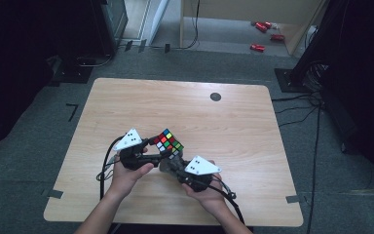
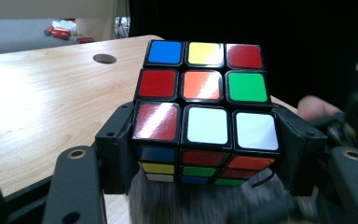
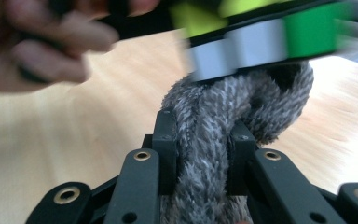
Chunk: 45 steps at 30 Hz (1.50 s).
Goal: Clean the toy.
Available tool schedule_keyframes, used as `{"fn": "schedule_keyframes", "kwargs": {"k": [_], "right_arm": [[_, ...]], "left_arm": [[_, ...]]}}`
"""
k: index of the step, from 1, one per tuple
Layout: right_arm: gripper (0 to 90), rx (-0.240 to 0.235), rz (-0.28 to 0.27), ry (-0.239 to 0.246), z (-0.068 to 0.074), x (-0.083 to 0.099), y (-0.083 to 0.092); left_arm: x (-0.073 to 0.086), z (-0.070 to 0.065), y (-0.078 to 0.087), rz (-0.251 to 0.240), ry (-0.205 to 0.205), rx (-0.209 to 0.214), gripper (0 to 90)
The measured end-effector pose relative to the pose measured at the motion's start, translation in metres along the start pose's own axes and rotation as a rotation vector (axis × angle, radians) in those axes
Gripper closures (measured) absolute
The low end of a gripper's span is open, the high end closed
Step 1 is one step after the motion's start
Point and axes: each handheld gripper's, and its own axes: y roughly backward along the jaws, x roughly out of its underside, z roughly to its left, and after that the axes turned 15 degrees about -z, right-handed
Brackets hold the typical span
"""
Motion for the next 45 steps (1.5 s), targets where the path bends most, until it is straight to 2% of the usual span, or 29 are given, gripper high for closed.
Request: {"fn": "schedule_keyframes", "kwargs": {"k": [2,3,7,9,13,16,20,22,24,26,27,29,31,33,35,37,40,41,45], "right_arm": [[71.8,-0.012,0.003,0.022,0.004,-0.001,-0.001],[71.9,-0.007,-0.001,0.015,0.002,-0.002,0.0],[72.1,0.08,-0.055,-0.027,-0.018,-0.01,0.011],[72.2,0.105,-0.071,-0.039,-0.022,-0.011,0.014],[71.9,0.058,-0.038,-0.015,-0.007,-0.007,0.006],[71.9,-0.004,-0.01,-0.022,0.005,-0.002,-0.001],[71.8,-0.073,-0.004,-0.054,0.017,0.0,-0.008],[71.8,-0.079,-0.034,-0.093,0.019,-0.003,-0.008],[72.2,-0.05,-0.069,-0.162,0.014,-0.005,-0.005],[72.8,-0.011,-0.089,-0.25,0.005,-0.005,-0.002],[72.8,0.006,-0.093,-0.268,0.001,-0.004,0.0],[72.8,0.044,-0.088,-0.274,-0.002,-0.002,0.002],[72.7,0.052,-0.09,-0.291,-0.005,0.0,0.003],[72.4,0.037,-0.094,-0.291,-0.003,-0.002,0.002],[71.6,0.001,-0.101,-0.291,0.002,-0.003,0.0],[71.3,0.004,-0.103,-0.289,0.004,-0.004,0.0],[70.7,0.049,-0.072,-0.297,-0.005,-0.001,0.001],[70.7,0.072,-0.058,-0.284,-0.009,0.001,0.002],[70.0,0.19,-0.014,-0.169,-0.026,0.002,0.01]], "left_arm": [[-0.001,0.0,0.001,-0.003,-0.001,-0.003,34.9],[-0.001,0.0,0.001,-0.01,0.001,-0.002,34.9],[-0.001,0.0,0.002,-0.006,0.001,0.001,34.9],[0.0,0.0,0.0,-0.008,0.012,0.004,34.9],[0.0,-0.001,0.0,-0.014,0.012,0.002,34.9],[0.0,-0.001,0.0,-0.034,0.028,-0.001,34.9],[0.005,-0.002,-0.002,-0.054,0.055,0.012,34.9],[0.008,-0.006,-0.004,-0.049,0.039,0.007,34.9],[0.009,-0.009,-0.005,-0.053,0.028,0.004,34.9],[0.007,-0.01,-0.003,-0.08,0.031,-0.006,34.9],[0.007,-0.009,-0.002,-0.089,0.035,-0.006,35.0],[0.005,-0.007,0.001,-0.113,0.042,-0.011,34.9],[0.005,-0.007,0.001,-0.114,0.043,-0.012,34.9],[0.007,-0.008,-0.001,-0.105,0.029,-0.02,34.9],[0.009,-0.009,-0.003,-0.091,0.014,-0.027,34.9],[0.009,-0.009,-0.002,-0.09,0.014,-0.029,34.9],[0.006,-0.004,0.002,-0.107,0.037,-0.034,34.9],[0.005,-0.002,0.003,-0.111,0.042,-0.037,34.9],[0.003,0.006,0.007,-0.097,0.063,-0.045,34.9]]}}
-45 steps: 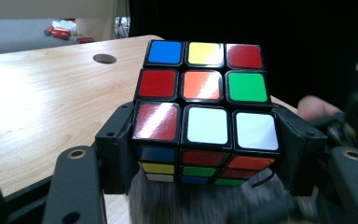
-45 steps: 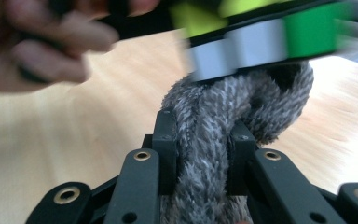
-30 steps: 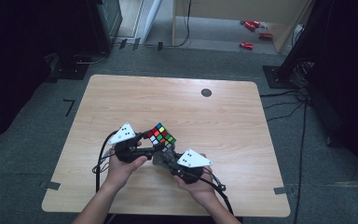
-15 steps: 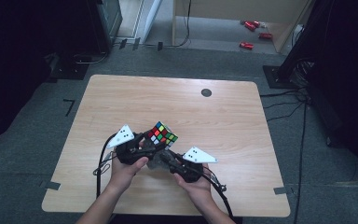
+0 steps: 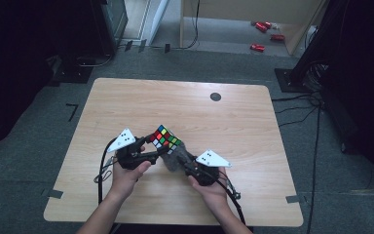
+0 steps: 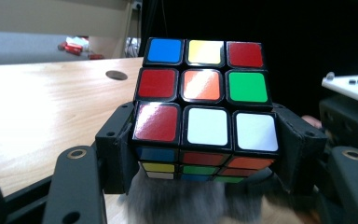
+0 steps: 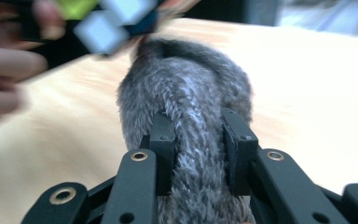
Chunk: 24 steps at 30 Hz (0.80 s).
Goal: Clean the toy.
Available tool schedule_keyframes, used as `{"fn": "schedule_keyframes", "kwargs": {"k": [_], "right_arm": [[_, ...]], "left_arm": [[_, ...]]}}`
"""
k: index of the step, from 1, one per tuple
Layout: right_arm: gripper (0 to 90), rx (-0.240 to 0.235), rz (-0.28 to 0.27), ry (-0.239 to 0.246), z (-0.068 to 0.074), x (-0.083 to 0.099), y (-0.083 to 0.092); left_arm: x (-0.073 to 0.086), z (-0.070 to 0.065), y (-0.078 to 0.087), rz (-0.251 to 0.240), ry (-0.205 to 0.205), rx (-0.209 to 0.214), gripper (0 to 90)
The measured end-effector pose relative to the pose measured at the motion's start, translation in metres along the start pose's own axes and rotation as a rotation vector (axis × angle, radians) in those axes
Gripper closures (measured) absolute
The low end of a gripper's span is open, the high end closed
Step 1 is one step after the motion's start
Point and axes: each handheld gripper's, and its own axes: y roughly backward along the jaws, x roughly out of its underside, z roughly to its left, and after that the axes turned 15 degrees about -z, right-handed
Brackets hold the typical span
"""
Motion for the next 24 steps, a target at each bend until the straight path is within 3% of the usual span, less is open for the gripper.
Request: {"fn": "schedule_keyframes", "kwargs": {"k": [5,8,12,15,20,24], "right_arm": [[69.1,0.134,0.007,0.092,-0.03,-0.005,0.006],[67.5,0.175,0.034,0.094,-0.045,-0.004,0.008],[64.7,0.189,0.089,0.066,-0.056,0.002,0.006],[60.4,0.186,0.098,0.04,-0.061,0.003,0.007],[44.0,0.174,0.052,0.061,-0.065,-0.006,0.012],[34.7,0.131,-0.019,0.1,-0.057,-0.015,0.015]], "left_arm": [[0.002,0.004,-0.002,0.03,0.01,-0.012,34.9],[0.004,0.003,-0.004,0.047,0.006,-0.007,34.9],[0.006,0.004,-0.006,0.062,0.003,-0.008,34.9],[0.006,0.004,-0.005,0.065,0.004,-0.011,34.9],[0.006,0.007,-0.004,0.071,0.01,-0.018,34.9],[0.006,0.007,-0.005,0.076,0.014,-0.02,34.9]]}}
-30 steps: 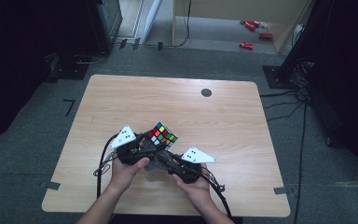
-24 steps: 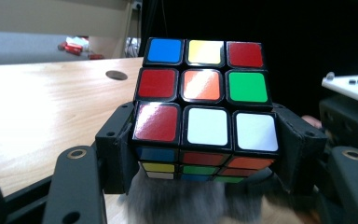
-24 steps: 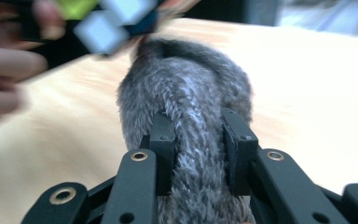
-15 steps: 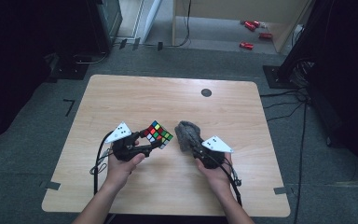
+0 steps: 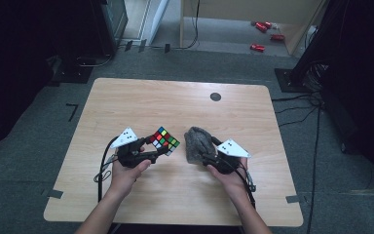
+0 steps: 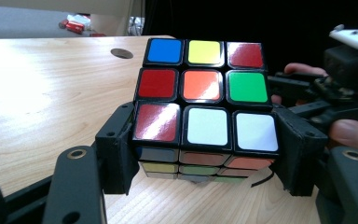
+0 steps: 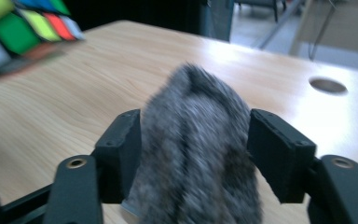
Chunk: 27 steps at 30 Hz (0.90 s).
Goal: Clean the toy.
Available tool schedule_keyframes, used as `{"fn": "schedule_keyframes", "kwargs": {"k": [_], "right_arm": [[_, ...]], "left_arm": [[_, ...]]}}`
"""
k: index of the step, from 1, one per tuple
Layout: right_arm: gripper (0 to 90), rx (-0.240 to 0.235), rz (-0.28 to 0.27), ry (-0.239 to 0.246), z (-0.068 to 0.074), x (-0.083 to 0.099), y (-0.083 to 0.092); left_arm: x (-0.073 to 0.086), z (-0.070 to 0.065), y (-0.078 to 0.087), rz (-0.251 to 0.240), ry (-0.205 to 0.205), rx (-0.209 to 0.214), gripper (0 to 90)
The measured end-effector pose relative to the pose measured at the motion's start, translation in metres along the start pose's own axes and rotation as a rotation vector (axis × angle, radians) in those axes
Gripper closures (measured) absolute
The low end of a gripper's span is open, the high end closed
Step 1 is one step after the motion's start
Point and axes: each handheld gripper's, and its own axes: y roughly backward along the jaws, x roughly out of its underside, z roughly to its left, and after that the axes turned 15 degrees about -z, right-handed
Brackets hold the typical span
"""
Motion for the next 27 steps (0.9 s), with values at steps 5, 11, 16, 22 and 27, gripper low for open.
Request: {"fn": "schedule_keyframes", "kwargs": {"k": [5,11,16,22,27], "right_arm": [[29.1,-0.091,-0.081,0.061,0.017,-0.007,0.002],[26.1,-0.229,-0.145,0.113,0.041,-0.01,0.002],[21.8,-0.281,-0.12,0.167,0.059,-0.004,-0.003],[20.5,-0.245,-0.135,0.236,0.072,0.001,-0.006],[25.7,-0.201,-0.164,0.276,0.076,0.002,-0.005]], "left_arm": [[0.0,-0.003,-0.002,0.02,-0.025,-0.007,34.9],[0.002,-0.008,-0.006,0.034,-0.016,0.012,34.9],[0.004,-0.016,-0.01,0.041,-0.022,0.024,34.9],[0.006,-0.025,-0.016,0.057,-0.016,0.046,34.9],[0.008,-0.028,-0.017,0.058,-0.01,0.045,34.8]]}}
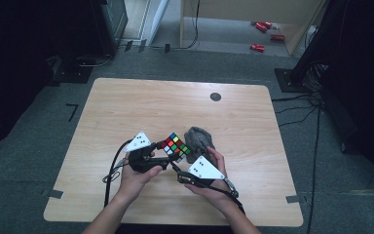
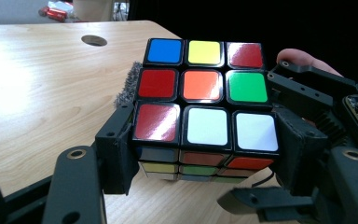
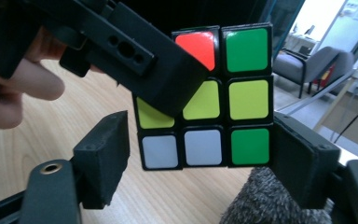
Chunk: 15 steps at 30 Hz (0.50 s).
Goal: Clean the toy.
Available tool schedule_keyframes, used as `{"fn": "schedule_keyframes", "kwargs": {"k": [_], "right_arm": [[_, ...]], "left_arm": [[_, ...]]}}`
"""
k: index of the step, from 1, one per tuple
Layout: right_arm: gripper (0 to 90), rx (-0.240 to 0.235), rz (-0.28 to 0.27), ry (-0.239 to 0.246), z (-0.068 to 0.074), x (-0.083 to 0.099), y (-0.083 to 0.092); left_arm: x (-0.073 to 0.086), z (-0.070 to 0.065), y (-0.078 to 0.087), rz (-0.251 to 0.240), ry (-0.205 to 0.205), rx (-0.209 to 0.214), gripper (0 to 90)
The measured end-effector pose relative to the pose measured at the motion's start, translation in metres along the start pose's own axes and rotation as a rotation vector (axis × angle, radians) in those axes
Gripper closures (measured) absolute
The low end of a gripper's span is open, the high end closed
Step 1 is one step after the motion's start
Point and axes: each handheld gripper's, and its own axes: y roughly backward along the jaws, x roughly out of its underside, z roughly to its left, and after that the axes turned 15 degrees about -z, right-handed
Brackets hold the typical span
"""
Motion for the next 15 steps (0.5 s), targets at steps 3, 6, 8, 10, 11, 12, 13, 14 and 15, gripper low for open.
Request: {"fn": "schedule_keyframes", "kwargs": {"k": [3,6,8,10,11,12,13,14,15], "right_arm": [[29.6,0.019,0.001,0.017,0.0009,0.0014,-0.0005],[32.5,0.031,0.006,0.022,0.0009,0.0025,-0.0004],[33.2,0.029,0.012,0.034,0.0013,0.002,-0.0001],[33.8,0.03,0.019,0.039,0.0016,0.0014,0.0],[34.0,0.03,0.023,0.04,0.0017,0.001,0.0001],[34.0,0.031,0.024,0.038,0.0015,0.0007,0.0003],[34.0,0.03,0.025,0.032,0.0013,0.0004,0.0005],[34.0,0.027,0.026,0.027,0.001,0.0003,0.0006],[34.1,0.026,0.026,0.03,0.0008,0.0002,0.0007]], "left_arm": [[0.0009,-0.0011,-0.0012,0.005,0.004,0.003,34.8],[0.0016,-0.0001,-0.002,0.009,0.015,0.003,34.8],[0.002,0.0005,-0.0021,0.009,0.02,0.006,34.8],[0.0027,0.0011,-0.0022,0.006,0.025,0.008,34.7],[0.0029,0.0017,-0.0022,0.005,0.031,0.012,34.7],[0.0031,0.0022,-0.0023,0.003,0.034,0.016,34.6],[0.0032,0.0027,-0.0024,0.002,0.036,0.02,34.6],[0.0034,0.003,-0.0026,0.001,0.036,0.023,34.5],[0.0035,0.0035,-0.0025,0.001,0.036,0.028,34.4]]}}
